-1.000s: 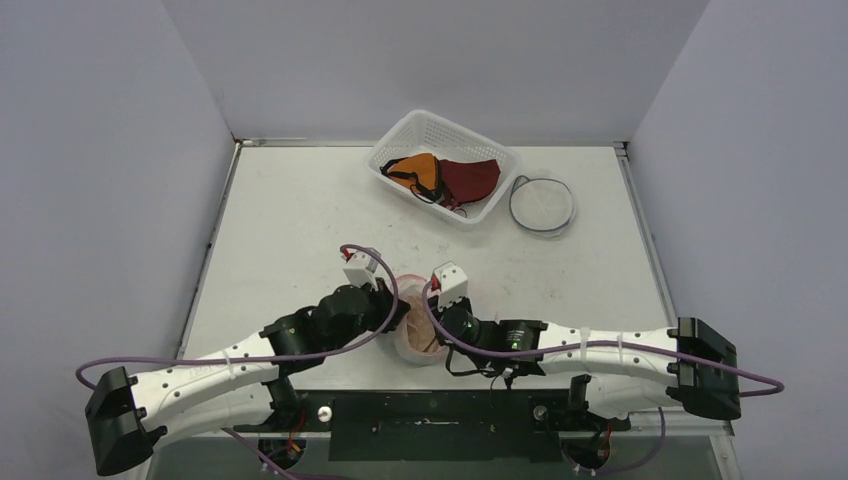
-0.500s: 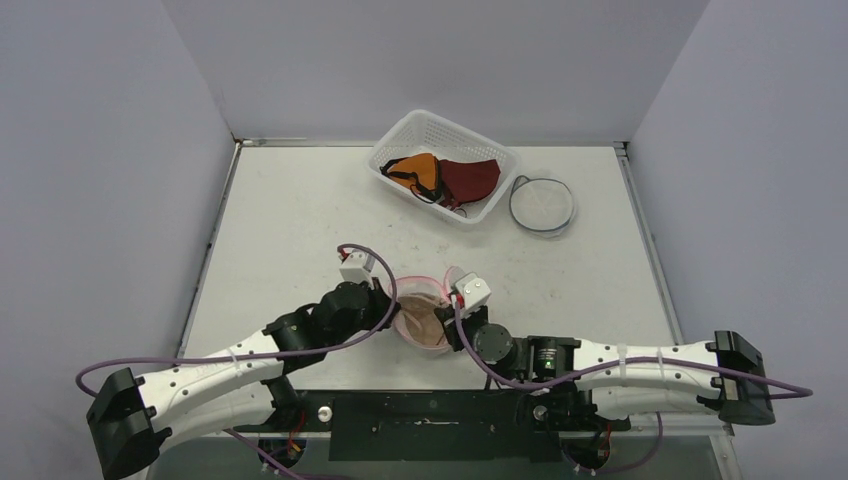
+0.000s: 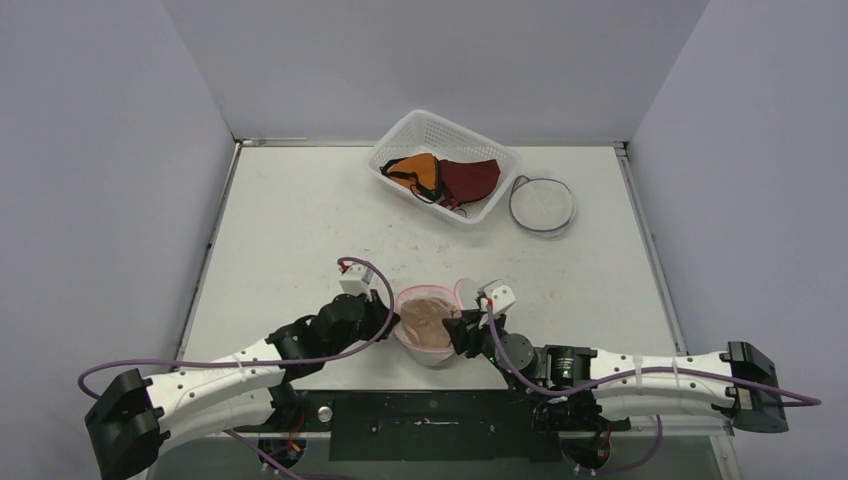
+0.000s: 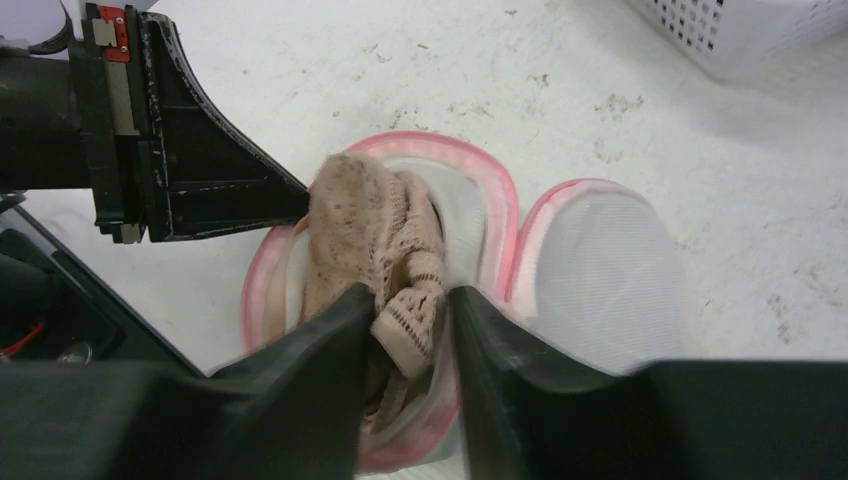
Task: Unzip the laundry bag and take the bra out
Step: Pick up the bra from the laundry bag.
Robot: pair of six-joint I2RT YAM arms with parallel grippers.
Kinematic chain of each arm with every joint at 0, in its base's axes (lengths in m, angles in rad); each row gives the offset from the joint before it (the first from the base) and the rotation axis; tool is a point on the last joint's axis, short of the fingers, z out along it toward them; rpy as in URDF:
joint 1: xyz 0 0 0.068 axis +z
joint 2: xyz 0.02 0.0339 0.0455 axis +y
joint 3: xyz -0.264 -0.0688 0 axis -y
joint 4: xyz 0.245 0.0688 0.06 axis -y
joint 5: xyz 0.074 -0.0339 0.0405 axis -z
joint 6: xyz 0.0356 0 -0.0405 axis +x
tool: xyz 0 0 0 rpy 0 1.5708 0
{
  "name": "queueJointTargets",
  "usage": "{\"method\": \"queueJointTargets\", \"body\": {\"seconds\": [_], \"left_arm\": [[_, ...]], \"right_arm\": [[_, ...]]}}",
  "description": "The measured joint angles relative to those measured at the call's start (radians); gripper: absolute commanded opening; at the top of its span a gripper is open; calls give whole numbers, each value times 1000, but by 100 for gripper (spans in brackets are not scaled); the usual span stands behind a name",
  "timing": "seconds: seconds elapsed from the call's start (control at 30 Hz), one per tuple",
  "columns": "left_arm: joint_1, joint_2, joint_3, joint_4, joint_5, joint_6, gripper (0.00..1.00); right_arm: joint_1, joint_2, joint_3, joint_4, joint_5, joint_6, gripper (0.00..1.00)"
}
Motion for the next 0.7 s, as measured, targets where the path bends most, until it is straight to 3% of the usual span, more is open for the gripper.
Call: {"method": "queueJointTargets", "body": {"seconds": [0.13, 0.2, 0.47, 0.7], "left_arm": [[0, -3, -14, 45, 18, 2, 0], [0, -4, -17, 63, 22, 5, 0], [0, -4, -39, 114, 26, 31, 0], [-1, -6, -54, 121, 26, 39, 0]], "right_arm": [[0, -43, -14, -24, -5, 71, 77], [0, -58, -13, -26, -6, 102, 83], [-36, -25, 32, -129, -5, 236, 93], [-267, -30, 109, -315, -98, 339, 92]]}}
